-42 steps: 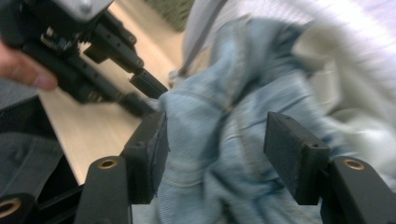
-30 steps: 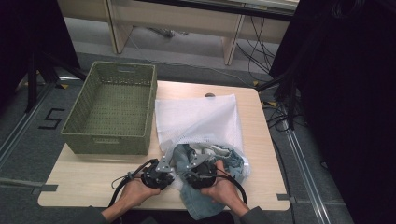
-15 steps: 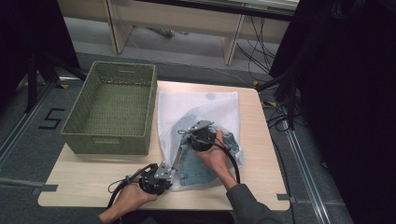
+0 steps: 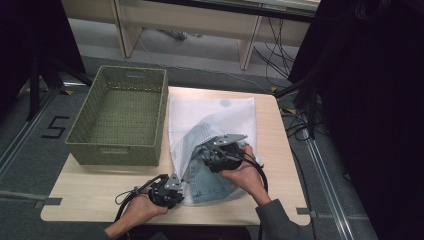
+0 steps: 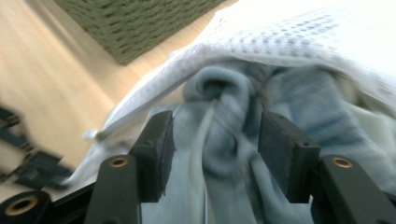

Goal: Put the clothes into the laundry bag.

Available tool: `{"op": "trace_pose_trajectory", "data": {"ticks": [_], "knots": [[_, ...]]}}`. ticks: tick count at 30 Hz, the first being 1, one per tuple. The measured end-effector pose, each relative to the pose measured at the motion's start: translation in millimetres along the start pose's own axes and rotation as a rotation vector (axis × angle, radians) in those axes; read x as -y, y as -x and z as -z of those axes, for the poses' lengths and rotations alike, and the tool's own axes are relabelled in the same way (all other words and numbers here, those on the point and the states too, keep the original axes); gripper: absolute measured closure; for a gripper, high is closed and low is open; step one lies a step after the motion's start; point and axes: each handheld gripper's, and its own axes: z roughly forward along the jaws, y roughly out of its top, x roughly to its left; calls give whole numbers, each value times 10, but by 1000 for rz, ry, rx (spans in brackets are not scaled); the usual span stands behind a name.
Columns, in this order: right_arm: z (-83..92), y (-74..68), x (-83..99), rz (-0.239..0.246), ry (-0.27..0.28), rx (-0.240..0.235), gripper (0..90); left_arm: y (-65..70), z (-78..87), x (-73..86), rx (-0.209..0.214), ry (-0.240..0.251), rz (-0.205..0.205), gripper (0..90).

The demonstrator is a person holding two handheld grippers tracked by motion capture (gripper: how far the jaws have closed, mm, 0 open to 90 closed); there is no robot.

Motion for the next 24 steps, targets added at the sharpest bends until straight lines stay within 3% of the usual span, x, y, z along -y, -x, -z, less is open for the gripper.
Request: {"op": "trace_pose_trajectory", "data": {"ticks": [4, 6, 7, 10, 12, 13, 14, 17, 18, 20, 21, 22, 23, 24], "knots": [[117, -16, 150, -3, -6, 1, 439, -5, -4, 6, 0, 9, -5, 842], [170, -60, 275, 19, -36, -47, 432, 4, -1, 1, -2, 3, -1, 842], [178, -69, 314, 44, -39, -50, 429, -5, -3, 3, 0, 7, -6, 842], [187, -128, 396, 48, -57, -65, 417, -6, -1, 4, 1, 4, -3, 841], [122, -158, 493, 62, -121, -74, 400, -3, 1, -2, -1, 0, -8, 842], [63, -169, 534, 62, -128, -73, 387, -7, -1, -3, 0, 0, -6, 841], [34, -197, 562, 30, -185, -71, 367, -10, -3, 1, 4, 4, -2, 840], [-130, -293, 655, 92, -245, -74, 349, 8, -5, 3, 1, 4, 5, 841], [-209, -314, 678, 141, -265, -55, 399, 8, -2, 0, 0, 1, 3, 843], [-264, -329, 679, 176, -297, -16, 499, 3, -1, 3, 3, 2, -9, 849], [-278, -324, 665, 168, -298, -26, 597, -4, 0, 0, 3, 2, -22, 852], [-280, -316, 647, 187, -288, 4, 721, -2, 0, -1, 3, 1, -20, 854], [-294, -296, 635, 221, -288, 23, 747, 2, -2, -3, 1, 1, -21, 855], [-310, -280, 630, 248, -290, 8, 776, 14, -11, -3, -1, 14, -17, 857]]}}
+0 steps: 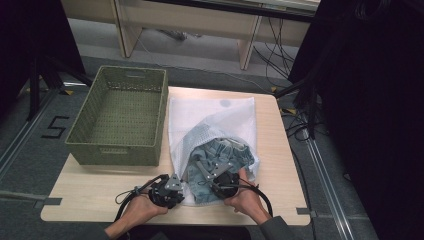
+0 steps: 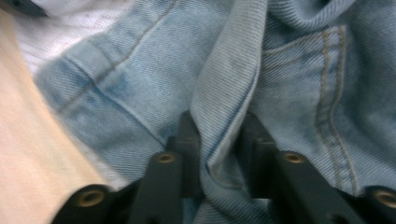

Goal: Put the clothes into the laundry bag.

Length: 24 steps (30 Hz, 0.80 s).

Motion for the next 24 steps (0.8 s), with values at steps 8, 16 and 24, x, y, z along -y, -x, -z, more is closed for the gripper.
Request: {"op": "trace_pose_trajectory", "data": {"ticks": [8, 16, 24], "knots": [[14, 195, -283, -38, 82, 34, 850, 13, 2, -11, -3, -9, -24, 862], [-204, 590, -659, -144, 124, 99, 857, 21, 11, -12, -1, -24, -34, 863], [-249, 596, -606, -189, 147, 73, 746, 9, 17, -15, -9, -25, -40, 858]]}}
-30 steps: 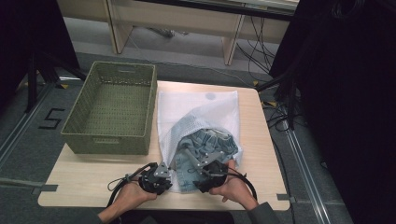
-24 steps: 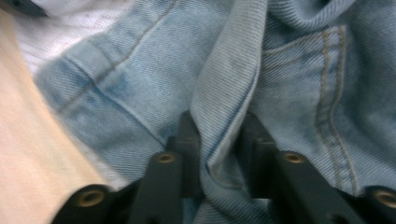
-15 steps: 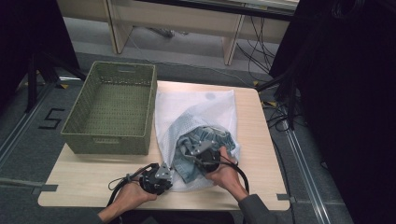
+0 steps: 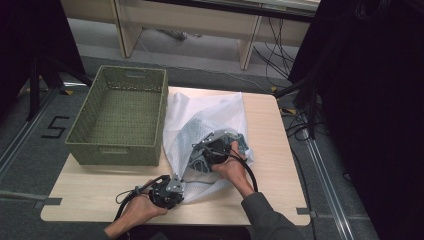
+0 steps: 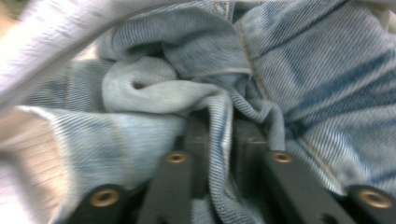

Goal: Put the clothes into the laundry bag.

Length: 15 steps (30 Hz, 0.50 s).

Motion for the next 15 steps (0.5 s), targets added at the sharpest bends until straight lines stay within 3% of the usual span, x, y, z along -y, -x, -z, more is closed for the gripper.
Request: {"op": "trace_pose_trajectory", "data": {"ticks": [1, 3, 5, 6, 7, 8, 9, 11, 12, 13, 14, 15], "knots": [[34, -15, 13, -26, 16, 4, 706, 20, -18, 9, 6, 27, 47, 857], [154, -12, 41, -54, 25, -35, 603, 16, -17, 11, 9, 26, 53, 856], [277, -1, 75, -56, 36, -69, 550, -6, -2, -2, 5, 0, 9, 854], [335, -11, 93, -69, 45, -80, 530, 3, -14, 1, 11, 13, 35, 854], [405, -12, 109, -68, 48, -102, 514, 6, -25, 4, 9, 30, 50, 854], [445, -28, 127, -67, 82, -102, 498, -9, -16, 3, 14, 21, 34, 853], [484, -34, 138, -44, 104, -112, 484, -2, -21, 4, 11, 28, 42, 853], [596, -83, 153, -36, 119, -118, 475, 11, -21, 2, 10, 20, 49, 852], [622, -131, 161, -53, 138, -116, 470, -2, -13, 1, 12, 8, 33, 851], [658, -161, 163, -43, 128, -145, 469, -11, -14, 3, 13, 19, 30, 850], [660, -203, 169, -37, 140, -145, 469, 4, -26, 12, 15, 32, 62, 850], [652, -233, 176, -25, 143, -144, 468, 3, -20, 8, 14, 24, 56, 849]]}}
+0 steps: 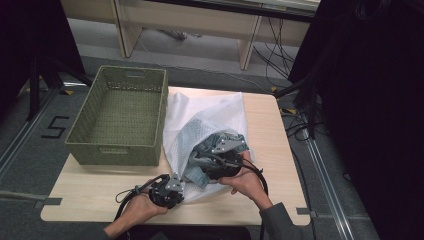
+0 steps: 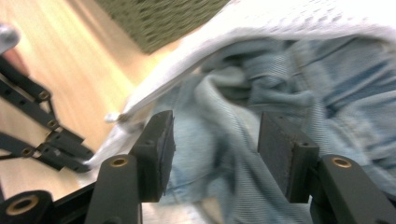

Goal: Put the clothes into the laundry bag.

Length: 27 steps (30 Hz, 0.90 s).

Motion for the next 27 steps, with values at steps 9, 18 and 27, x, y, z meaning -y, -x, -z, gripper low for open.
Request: {"op": "trace_pose_trajectory", "data": {"ticks": [9, 18, 27], "knots": [[-544, -197, 213, 36, -203, -14, 487, -4, -1, -5, -2, 3, -14, 849], [-714, -48, 131, 10, -141, 107, 855, 3, 3, 0, -4, 2, -21, 862], [-980, 188, -163, -57, -67, 249, 856, -24, 22, 9, 5, -16, -44, 865]]}}
